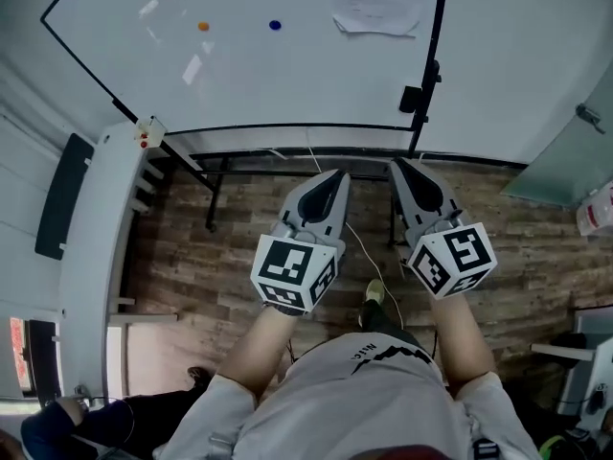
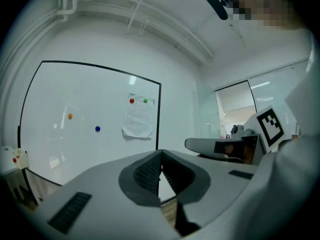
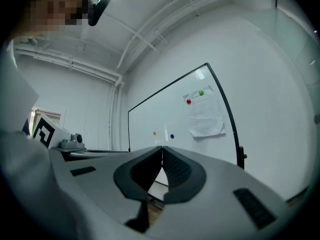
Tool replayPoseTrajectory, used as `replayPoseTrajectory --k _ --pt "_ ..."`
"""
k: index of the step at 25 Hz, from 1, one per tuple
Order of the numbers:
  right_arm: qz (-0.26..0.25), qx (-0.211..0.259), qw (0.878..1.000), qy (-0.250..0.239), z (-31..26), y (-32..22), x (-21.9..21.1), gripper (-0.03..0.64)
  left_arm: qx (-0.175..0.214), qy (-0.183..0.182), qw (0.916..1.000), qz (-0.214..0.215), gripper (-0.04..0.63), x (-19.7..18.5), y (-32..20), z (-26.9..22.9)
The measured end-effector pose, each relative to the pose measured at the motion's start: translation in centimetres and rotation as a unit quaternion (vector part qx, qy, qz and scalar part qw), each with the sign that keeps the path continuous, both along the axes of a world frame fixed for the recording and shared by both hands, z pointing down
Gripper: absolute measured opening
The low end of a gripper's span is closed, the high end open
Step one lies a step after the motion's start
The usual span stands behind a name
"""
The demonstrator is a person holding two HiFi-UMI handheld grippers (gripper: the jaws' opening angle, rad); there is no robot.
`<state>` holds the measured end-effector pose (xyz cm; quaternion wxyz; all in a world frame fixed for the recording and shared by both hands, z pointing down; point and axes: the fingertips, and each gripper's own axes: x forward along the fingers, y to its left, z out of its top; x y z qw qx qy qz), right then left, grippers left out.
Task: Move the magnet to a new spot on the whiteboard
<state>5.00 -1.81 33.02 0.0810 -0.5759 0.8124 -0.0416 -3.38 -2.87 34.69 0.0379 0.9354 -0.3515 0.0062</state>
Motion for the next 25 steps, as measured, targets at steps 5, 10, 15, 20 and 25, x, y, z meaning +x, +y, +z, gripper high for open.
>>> replayPoseTrajectory --k 5,10,15,20,25 --pt "-0.025 0.015 0.999 0.016 -2.2 -6.2 3.2 0.014 0.024 -0.007 0.9996 -0.016 0.012 4.3 -7.2 -2.1" --pt "-0.043 0.025 0.999 0.015 -3.4 -11.2 6.0 0.014 0.067 -0.016 0.9969 -0.038 0.012 7.5 -13.3 -5.1" --pt "-0.046 0.033 0.998 0.010 -4.5 -14.8 7.6 0.014 0.122 -0.038 0.9904 -0.052 0.012 9.4 -18.7 -9.5" --pt "-0.032 0.041 0.999 0.013 -5.3 -18.0 9.2 0.014 0.190 -0.045 0.9795 -0.050 0.012 11.6 -23.1 -14.5" --pt "-0.014 0.050 0.999 0.018 -5.8 -21.1 9.9 0.014 0.240 -0.053 0.9677 -0.056 0.012 12.2 -27.3 -17.8"
